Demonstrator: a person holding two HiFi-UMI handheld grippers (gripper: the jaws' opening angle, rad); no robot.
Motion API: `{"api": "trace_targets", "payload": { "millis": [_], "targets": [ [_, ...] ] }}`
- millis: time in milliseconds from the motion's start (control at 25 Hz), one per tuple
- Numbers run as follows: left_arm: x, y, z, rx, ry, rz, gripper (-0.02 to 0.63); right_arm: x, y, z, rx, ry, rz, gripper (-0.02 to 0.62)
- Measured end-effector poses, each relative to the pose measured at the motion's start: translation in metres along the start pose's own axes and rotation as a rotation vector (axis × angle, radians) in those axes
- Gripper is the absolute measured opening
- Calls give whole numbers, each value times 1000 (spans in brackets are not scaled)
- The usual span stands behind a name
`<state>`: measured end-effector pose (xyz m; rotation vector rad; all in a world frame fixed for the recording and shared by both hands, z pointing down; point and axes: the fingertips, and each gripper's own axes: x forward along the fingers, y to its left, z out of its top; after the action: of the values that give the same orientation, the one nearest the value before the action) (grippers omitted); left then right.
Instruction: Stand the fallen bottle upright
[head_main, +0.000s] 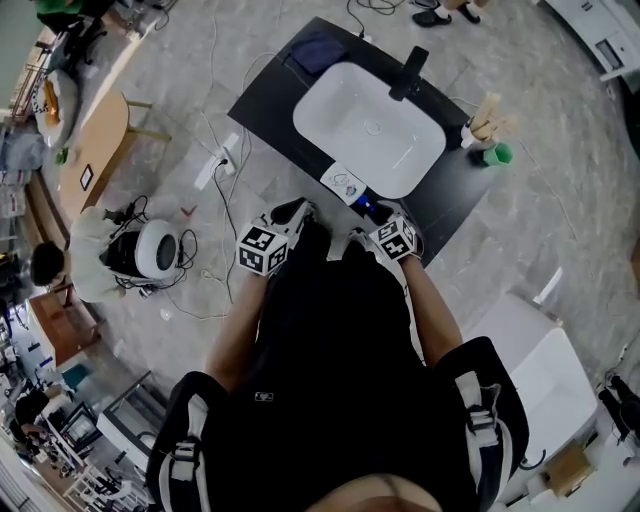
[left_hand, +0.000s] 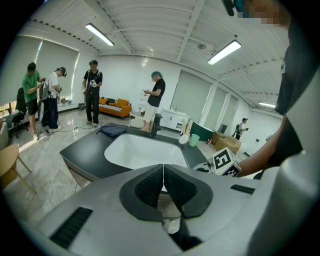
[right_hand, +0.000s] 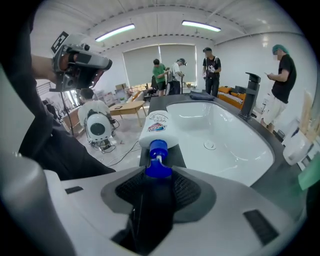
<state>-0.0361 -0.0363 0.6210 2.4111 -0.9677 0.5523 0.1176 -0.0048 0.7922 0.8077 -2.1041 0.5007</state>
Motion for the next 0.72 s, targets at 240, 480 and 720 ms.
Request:
{"api": "trace_targets", "payload": {
  "millis": [240, 480, 720],
  "targets": [
    [-3, 1, -5, -23, -20, 14, 15, -7, 0, 4, -28, 5, 4, 210],
    [-4, 4, -4, -37, -44, 19, 15, -15, 0, 7, -43, 2, -5, 210],
    [-3, 8, 0, -51, -74, 21, 15, -26, -1, 15, -45, 11, -13, 209]
  ]
}}
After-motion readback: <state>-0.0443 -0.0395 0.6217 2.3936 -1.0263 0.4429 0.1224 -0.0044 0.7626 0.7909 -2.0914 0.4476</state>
